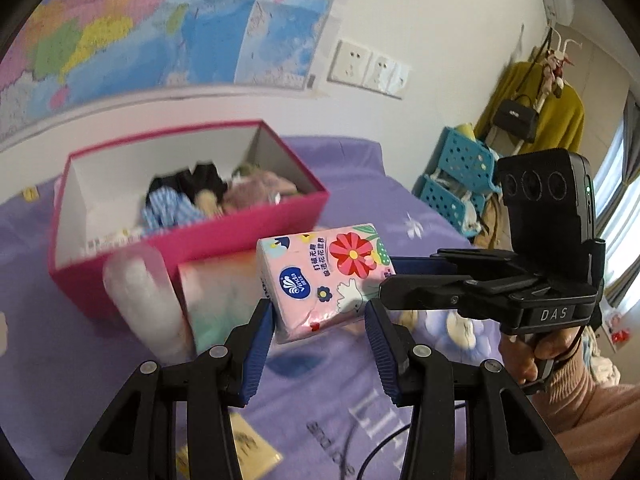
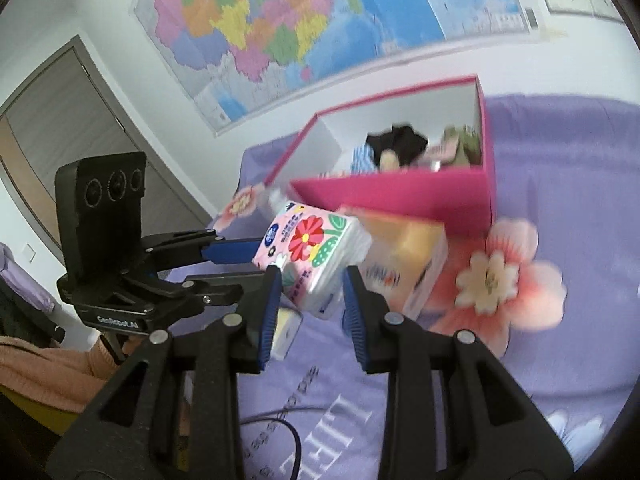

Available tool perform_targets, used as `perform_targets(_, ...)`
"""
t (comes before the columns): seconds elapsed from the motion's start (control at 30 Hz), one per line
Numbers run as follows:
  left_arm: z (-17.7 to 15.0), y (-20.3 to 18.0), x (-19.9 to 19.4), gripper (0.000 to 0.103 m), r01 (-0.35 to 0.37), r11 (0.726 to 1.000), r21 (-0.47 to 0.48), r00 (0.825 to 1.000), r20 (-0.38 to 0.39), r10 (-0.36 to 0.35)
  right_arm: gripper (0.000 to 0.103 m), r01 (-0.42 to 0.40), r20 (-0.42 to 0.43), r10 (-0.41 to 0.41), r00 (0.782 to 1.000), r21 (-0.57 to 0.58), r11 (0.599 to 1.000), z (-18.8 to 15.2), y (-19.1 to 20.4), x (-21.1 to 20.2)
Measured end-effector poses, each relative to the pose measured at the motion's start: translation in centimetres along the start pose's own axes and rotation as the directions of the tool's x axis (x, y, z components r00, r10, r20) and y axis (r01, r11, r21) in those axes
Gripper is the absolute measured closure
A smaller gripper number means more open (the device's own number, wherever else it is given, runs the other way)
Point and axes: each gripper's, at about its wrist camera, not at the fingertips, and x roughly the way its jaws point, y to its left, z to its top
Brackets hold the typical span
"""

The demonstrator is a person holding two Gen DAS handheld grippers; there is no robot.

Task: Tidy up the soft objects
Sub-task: 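Lift the tissue pack into the pink box and open the left tool, then withdraw the left tool from the box toward the yellow packet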

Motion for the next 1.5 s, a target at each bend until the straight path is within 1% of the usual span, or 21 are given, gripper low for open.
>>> perform_targets(0.13,2.7,1.0,0.1,0.057,-0.015,1.0,-0.02,1.0,0.023,0.016,0.068,-0.007,0.034,0.007,0.999,0.002,1.0,2.3,-0.8,0.2)
perform_targets(0.3,5.9,1.5,0.8,0.057,-0.063,0.998,-0.015,0.997,0.039,0.064,0.068,-0.016,0.073,0.015,0.997,0.012,1.0,5.5,-2.1,0.4)
perform_targets(0.5,9.0,2.8,2.5,0.057,-0.097,0.995,-0.036,0.995,0.019,0.098,0.068,-0.01,0.088,0.006,0.996,0.048,0.999,8.5,-4.1,1.5)
perform_targets(0.73,11.8,4.7,5.0,0.057,-0.133,0.987,-0.087,0.991,-0.042,0.13,0.068,-0.001,0.082,-0.008,0.997,0.104,0.995,11.4,-6.6,3.7)
perform_targets(0.87,12.7,5.5,5.9,0.057,-0.149,0.982,-0.118,0.987,-0.074,0.141,0.068,0.001,0.077,-0.012,0.997,0.138,0.99,12.4,-7.7,4.8)
perform_targets(1.0,13.7,6.3,6.9,0.057,-0.186,0.971,-0.149,0.979,-0.107,0.171,0.068,0.003,0.076,-0.016,0.997,0.177,0.984,13.4,-9.1,6.4)
perform_targets(1.13,14.4,7.1,7.7,0.057,-0.194,0.964,-0.18,0.977,-0.122,0.173,0.067,0.019,0.077,-0.038,0.996,0.232,0.973,13.9,-10.7,7.6)
perform_targets(1.17,14.5,7.4,7.7,0.057,-0.189,0.963,-0.19,0.979,-0.116,0.17,0.067,0.031,0.088,-0.053,0.995,0.237,0.971,13.8,-10.9,7.6)
perform_targets(1.2,14.6,7.6,7.8,0.057,-0.183,0.963,-0.197,0.98,-0.114,0.163,0.064,0.032,0.091,-0.056,0.994,0.241,0.97,13.7,-11.1,7.6)
perform_targets(1.23,14.5,7.8,7.7,0.057,-0.178,0.962,-0.208,0.982,-0.108,0.158,0.064,0.031,0.089,-0.055,0.995,0.245,0.969,13.5,-11.2,7.6)
perform_targets(1.33,13.9,7.7,7.2,0.057,-0.185,0.962,-0.201,0.981,-0.094,0.169,0.064,0.071,0.082,-0.089,0.993,0.206,0.976,12.9,-10.7,7.1)
perform_targets(1.5,12.8,7.3,5.9,0.057,-0.182,0.967,-0.18,0.983,-0.056,0.175,0.064,0.098,0.068,-0.108,0.992,0.143,0.985,12.1,-9.3,6.5)
